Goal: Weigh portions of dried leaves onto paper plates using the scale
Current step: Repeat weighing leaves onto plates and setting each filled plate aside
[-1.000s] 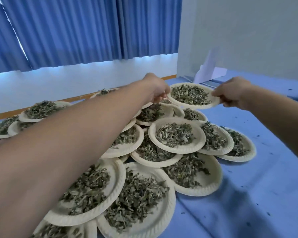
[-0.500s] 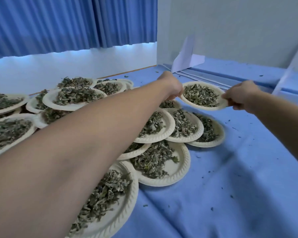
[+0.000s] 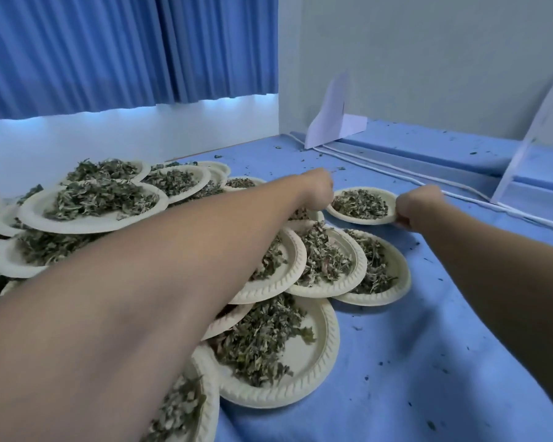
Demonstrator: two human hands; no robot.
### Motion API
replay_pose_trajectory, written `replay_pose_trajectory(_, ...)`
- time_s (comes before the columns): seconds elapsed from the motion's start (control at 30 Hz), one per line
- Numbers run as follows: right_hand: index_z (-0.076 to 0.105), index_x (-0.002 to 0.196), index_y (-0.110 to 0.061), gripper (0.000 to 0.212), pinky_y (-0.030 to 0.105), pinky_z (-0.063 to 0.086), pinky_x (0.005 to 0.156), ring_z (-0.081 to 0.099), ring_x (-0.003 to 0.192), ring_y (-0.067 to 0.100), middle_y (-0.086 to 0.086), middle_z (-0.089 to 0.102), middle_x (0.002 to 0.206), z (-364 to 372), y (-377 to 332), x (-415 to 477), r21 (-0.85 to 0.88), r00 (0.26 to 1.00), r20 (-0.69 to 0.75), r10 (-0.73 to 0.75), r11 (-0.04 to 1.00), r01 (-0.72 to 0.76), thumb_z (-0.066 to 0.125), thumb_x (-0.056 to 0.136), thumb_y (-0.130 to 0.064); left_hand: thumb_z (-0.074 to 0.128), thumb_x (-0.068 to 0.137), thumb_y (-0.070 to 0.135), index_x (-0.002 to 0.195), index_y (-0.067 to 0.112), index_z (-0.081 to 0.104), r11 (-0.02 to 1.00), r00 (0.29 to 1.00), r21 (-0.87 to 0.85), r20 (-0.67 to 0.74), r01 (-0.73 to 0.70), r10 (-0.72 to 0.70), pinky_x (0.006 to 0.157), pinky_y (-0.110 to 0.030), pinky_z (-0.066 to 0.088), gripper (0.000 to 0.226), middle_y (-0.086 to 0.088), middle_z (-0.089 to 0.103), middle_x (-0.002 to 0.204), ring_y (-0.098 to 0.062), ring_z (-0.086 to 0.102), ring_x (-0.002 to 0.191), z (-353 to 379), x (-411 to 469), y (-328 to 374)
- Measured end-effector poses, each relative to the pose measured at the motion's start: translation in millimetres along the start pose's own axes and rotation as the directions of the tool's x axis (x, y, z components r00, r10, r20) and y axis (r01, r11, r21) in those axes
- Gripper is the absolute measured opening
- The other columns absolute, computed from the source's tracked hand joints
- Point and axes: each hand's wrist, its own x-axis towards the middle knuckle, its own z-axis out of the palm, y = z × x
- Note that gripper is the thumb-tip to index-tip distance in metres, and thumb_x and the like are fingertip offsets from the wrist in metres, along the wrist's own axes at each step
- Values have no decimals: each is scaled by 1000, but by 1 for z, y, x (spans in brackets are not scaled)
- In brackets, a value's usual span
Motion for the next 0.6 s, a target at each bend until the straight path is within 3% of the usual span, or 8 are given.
replay_pose_trajectory(0.03,42,70,-7,31,30,40,22,54,55,28,17,55,71,4,-1,0,-10,1000,15,10,1000,-10,59,94,5,36,99,-6,122,-2,60,1000,1000,5,5,-10,10,68,-31,42,33,-12,45,95,-25,48,83,-3,0,-5)
replay_pose_trajectory(0.07,43,71,-7,30,31,41,23,53,51,26,18,54,68,8,-2,-2,-13,999,37,28,1000,-28,58,95,3,35,98,-9,123,-1,61,999,1000,-28,4,-19,19,68,-33,43,37,-12,61,122,-24,59,95,-4,-5,-9)
replay_pose_trajectory(0.1,44,71,-6,29,31,43,27,53,51,26,19,55,68,10,-4,-4,-31,998,56,26,999,-24,57,96,1,35,97,-10,115,4,64,999,1000,-39,-2,-28,28,67,-34,40,37,3,21,115,-22,48,81,-5,-5,-15)
replay_pose_trajectory(0.13,45,71,-5,28,30,47,33,54,54,26,19,55,69,10,-6,-6,-29,997,62,46,999,-44,57,95,0,36,96,-11,95,14,61,998,999,-50,-27,-34,32,66,-33,34,36,-4,30,90,-19,43,82,-4,-6,-21)
replay_pose_trajectory(0.2,46,69,-5,27,32,49,53,54,65,28,17,54,70,6,-6,-9,-164,999,6,-44,985,44,56,94,-4,38,95,-12,77,24,41,996,998,-75,-52,-41,37,68,-31,27,41,-6,42,97,-14,35,92,-5,-8,-30)
replay_pose_trajectory(0.3,47,67,-7,23,35,45,63,54,69,31,14,54,69,2,-4,-27,-323,951,-111,-289,915,240,55,88,-5,39,101,-6,118,9,66,992,999,-121,-47,-28,22,96,-33,43,35,-16,58,125,-29,53,116,-5,-14,-35)
replay_pose_trajectory(0.37,56,68,-3,20,36,49,58,57,63,31,16,58,66,7,-15,-42,-324,881,-155,-447,865,382,55,88,-3,40,104,-2,142,4,55,985,996,-161,-84,-54,41,112,-35,38,41,-12,52,148,-27,46,138,-9,-19,-37)
replay_pose_trajectory(0.6,68,80,-1,19,36,52,66,61,75,37,20,67,78,40,-110,-154,-188,679,17,-734,665,723,50,86,-2,44,96,-1,76,9,49,988,966,-71,-233,-134,114,63,-29,27,23,-7,41,74,-20,33,75,-50,-78,-45)
